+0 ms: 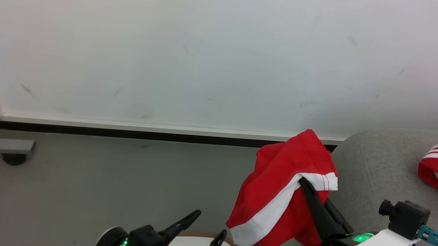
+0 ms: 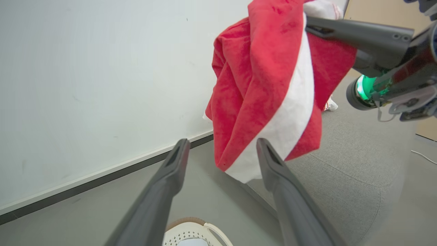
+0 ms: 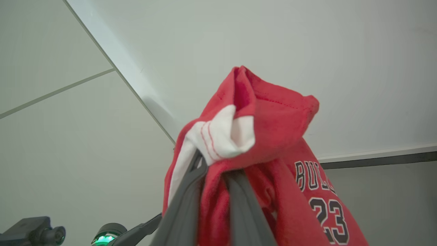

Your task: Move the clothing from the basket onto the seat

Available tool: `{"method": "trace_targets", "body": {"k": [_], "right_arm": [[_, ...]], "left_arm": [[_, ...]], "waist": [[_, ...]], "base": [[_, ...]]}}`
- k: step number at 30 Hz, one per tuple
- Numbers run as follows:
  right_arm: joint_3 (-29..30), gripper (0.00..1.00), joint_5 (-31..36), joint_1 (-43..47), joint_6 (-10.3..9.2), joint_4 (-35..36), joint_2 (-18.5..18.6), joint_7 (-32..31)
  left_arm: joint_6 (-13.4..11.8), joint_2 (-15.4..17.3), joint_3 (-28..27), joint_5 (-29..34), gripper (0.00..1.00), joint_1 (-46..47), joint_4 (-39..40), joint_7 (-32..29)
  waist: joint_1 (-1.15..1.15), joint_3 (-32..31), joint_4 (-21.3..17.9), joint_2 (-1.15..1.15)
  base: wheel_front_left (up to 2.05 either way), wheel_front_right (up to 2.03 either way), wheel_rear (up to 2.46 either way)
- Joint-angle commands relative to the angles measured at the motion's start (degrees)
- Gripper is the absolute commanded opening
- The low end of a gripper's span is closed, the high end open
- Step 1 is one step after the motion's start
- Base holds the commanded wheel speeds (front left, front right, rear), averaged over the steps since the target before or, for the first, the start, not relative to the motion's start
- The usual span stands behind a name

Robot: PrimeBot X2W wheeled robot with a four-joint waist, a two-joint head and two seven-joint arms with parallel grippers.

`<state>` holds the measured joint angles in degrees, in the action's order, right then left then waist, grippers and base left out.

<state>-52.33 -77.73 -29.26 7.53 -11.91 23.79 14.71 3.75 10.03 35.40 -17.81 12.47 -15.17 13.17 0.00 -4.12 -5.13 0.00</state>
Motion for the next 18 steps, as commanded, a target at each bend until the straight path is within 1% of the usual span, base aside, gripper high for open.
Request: {"method": "trace_targets", "body": {"k": [1, 6, 10, 18], "right_arm": [[0.2, 0.0, 0.0, -0.8, -0.09, -0.2, 0.4, 0.3], [0.5, 0.0, 0.5, -1.2, -0.09, -0.4, 0.7, 0.5], [0.7, 0.0, 0.8, -1.4, -0.09, -0.5, 1.0, 0.5], [0.6, 0.0, 1.6, -2.0, -0.09, -0.6, 2.4, 0.5]], "left_arm": [[0.0, 0.1, 0.0, 0.5, 1.0, 0.1, -0.3, 0.5], [0.1, -0.1, 0.1, 0.4, 1.0, 0.6, -0.6, 1.0], [0.2, -0.5, 0.3, 0.1, 1.0, 1.1, -0.5, 1.1], [0.1, -1.3, 0.9, 0.0, 1.0, 1.6, -0.2, 1.5]], "waist": [[0.0, 0.1, -0.4, 0.0], [0.0, 0.6, -2.2, 0.0], [0.0, 1.2, -4.6, 0.0], [0.0, 2.4, -12.2, 0.0]], "base": [[0.0, 0.0, 0.0], [0.0, 0.0, 0.0], [0.0, 0.0, 0.0], [0.0, 0.0, 0.0]]}}
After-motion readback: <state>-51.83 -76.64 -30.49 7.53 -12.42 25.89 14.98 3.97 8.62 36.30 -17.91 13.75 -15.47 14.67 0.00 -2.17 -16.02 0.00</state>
